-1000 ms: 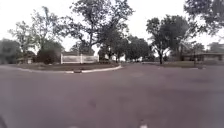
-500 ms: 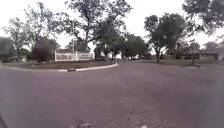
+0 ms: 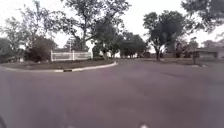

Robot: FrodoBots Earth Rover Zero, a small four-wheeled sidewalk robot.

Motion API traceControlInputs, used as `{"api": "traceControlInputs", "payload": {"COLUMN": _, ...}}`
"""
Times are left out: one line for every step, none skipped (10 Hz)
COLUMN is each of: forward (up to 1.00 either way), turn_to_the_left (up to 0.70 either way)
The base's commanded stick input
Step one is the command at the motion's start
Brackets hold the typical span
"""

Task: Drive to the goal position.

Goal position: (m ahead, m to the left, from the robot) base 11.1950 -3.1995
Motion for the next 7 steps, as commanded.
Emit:
{"api": "traceControlInputs", "payload": {"forward": 1.00, "turn_to_the_left": -0.40}}
{"api": "traceControlInputs", "payload": {"forward": 1.00, "turn_to_the_left": -0.36}}
{"api": "traceControlInputs", "payload": {"forward": 1.00, "turn_to_the_left": -0.25}}
{"api": "traceControlInputs", "payload": {"forward": 1.00, "turn_to_the_left": 0.00}}
{"api": "traceControlInputs", "payload": {"forward": 1.00, "turn_to_the_left": 0.00}}
{"api": "traceControlInputs", "payload": {"forward": 1.00, "turn_to_the_left": 0.00}}
{"api": "traceControlInputs", "payload": {"forward": 1.00, "turn_to_the_left": 0.00}}
